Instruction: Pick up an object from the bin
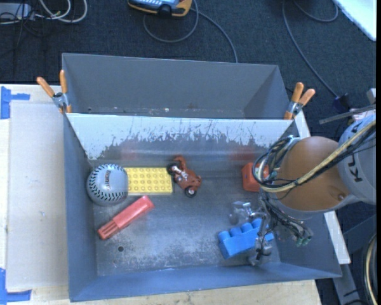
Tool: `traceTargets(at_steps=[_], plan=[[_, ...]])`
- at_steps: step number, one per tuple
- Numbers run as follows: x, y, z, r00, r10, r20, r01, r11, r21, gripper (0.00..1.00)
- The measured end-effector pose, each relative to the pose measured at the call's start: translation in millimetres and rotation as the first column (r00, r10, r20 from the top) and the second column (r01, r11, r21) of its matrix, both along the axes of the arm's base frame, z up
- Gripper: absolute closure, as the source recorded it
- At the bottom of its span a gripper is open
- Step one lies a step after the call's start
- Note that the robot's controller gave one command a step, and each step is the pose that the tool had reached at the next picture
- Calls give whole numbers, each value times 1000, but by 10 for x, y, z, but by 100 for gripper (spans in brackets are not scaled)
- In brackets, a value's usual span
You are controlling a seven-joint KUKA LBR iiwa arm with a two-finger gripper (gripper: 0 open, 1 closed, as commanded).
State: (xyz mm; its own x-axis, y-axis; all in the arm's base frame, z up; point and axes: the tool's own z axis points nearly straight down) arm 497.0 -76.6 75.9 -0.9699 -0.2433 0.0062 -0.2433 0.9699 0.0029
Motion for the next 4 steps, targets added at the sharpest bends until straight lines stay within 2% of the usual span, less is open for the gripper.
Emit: traceTargets(at_steps=[1,4], plan=[[62,-12,-223,999,43,-2,-43,999,1,100],[60,-8,-119,999,50,-1,-50,999,2,100]])
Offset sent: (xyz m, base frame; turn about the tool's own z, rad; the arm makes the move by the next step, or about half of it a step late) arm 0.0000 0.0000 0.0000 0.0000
